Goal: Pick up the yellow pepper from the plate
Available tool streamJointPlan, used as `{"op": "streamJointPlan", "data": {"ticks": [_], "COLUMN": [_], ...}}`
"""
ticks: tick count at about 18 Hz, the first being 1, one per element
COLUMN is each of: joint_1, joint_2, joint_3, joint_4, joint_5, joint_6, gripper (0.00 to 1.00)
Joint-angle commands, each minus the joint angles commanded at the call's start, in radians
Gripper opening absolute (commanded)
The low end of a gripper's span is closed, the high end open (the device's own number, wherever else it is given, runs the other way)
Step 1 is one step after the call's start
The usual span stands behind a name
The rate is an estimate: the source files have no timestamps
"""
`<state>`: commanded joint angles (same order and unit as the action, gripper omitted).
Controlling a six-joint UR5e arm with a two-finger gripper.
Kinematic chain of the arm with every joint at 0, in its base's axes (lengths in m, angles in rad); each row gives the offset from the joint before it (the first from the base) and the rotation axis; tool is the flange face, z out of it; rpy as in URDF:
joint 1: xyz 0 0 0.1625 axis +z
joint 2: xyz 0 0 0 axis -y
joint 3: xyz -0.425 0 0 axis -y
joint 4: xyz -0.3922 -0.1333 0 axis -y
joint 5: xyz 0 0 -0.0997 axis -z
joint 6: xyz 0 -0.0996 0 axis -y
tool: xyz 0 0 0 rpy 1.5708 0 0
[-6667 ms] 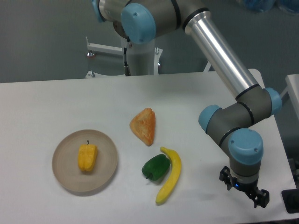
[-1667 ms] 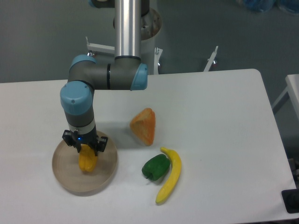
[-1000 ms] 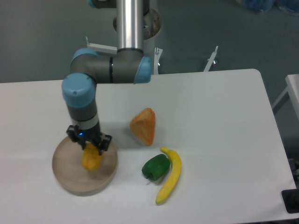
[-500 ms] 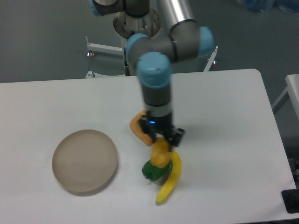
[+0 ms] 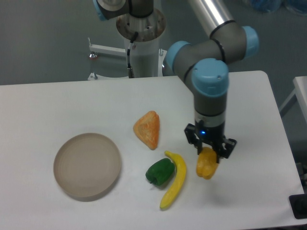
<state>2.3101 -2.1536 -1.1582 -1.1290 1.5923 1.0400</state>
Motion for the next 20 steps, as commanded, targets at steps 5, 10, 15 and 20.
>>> {"op": "streamJointPlan", "data": {"ticks": [5, 10, 15, 20], "joint_1": [0.054, 0.081, 0.081, 0.081], "joint_2": [-0.008, -0.012, -0.014, -0.012], "joint_3": [0.02, 0.023, 0.023, 0.021], "joint_4": [-0.029, -0.031, -0.029, -0.029], "joint_5": [0.0, -0.002, -0.002, -0.002], "joint_6": [0.057, 0.066, 0.071, 0.071], "gripper": [0.45, 0.45, 0.45, 0.45]}}
